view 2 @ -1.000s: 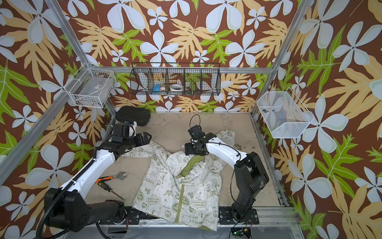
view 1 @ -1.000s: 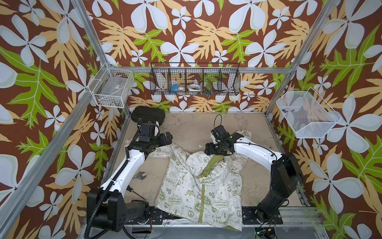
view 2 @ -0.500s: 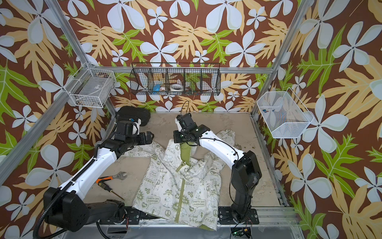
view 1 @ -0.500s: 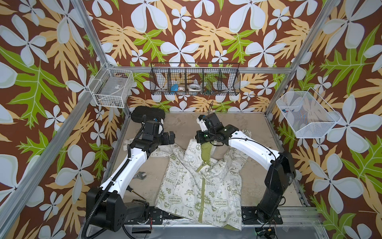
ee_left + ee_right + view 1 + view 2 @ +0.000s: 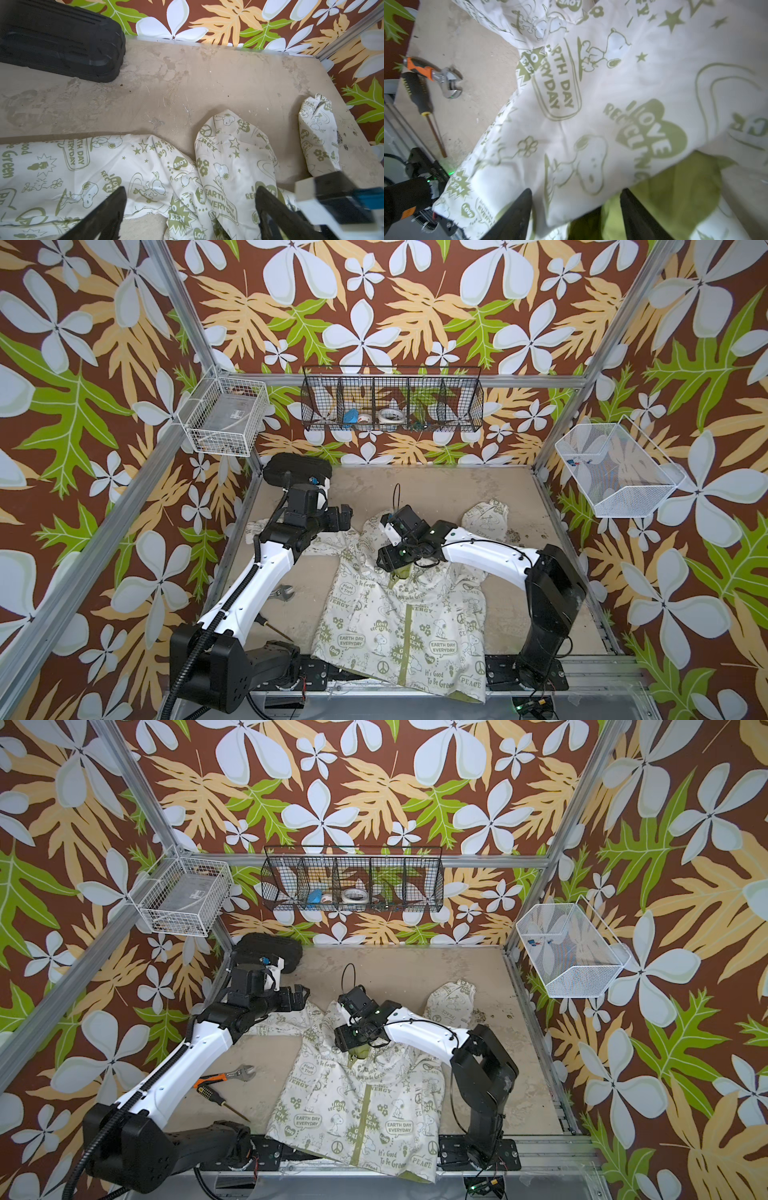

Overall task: Unzip the jacket
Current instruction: Flatten out the jacket at the center of the board.

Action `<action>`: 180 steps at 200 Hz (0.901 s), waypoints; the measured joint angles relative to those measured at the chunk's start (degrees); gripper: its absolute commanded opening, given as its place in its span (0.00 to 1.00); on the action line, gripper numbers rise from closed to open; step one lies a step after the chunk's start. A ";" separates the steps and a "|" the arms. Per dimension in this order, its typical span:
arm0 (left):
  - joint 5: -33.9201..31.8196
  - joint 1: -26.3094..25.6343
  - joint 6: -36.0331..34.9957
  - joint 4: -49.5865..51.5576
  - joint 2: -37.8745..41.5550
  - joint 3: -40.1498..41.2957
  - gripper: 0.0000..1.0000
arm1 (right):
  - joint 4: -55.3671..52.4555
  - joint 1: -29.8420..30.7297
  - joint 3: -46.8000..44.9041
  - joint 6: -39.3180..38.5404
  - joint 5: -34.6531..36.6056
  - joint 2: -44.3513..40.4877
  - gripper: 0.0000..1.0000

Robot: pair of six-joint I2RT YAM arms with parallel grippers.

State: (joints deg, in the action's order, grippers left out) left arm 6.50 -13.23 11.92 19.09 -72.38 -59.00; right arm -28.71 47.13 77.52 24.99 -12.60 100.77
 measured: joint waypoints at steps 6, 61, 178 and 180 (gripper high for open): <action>0.04 -0.02 -0.02 -0.02 -0.44 -0.02 0.98 | -0.28 -0.42 0.26 -0.24 0.24 -1.88 0.69; -2.27 -8.48 -4.81 3.37 -10.58 -7.80 1.00 | -0.33 -16.09 -2.82 0.70 1.03 -15.08 0.64; -9.70 -21.81 -7.93 10.80 -29.35 -18.40 0.79 | 8.92 -24.57 -13.97 4.83 -7.80 0.44 0.63; -9.73 -21.88 -7.96 10.84 -29.53 -18.58 0.78 | 9.07 -24.57 -13.68 4.72 -8.00 0.87 0.63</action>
State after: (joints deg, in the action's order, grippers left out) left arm -3.22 -35.11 3.97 29.93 -101.91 -77.58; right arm -19.64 22.57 63.83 29.71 -20.60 101.65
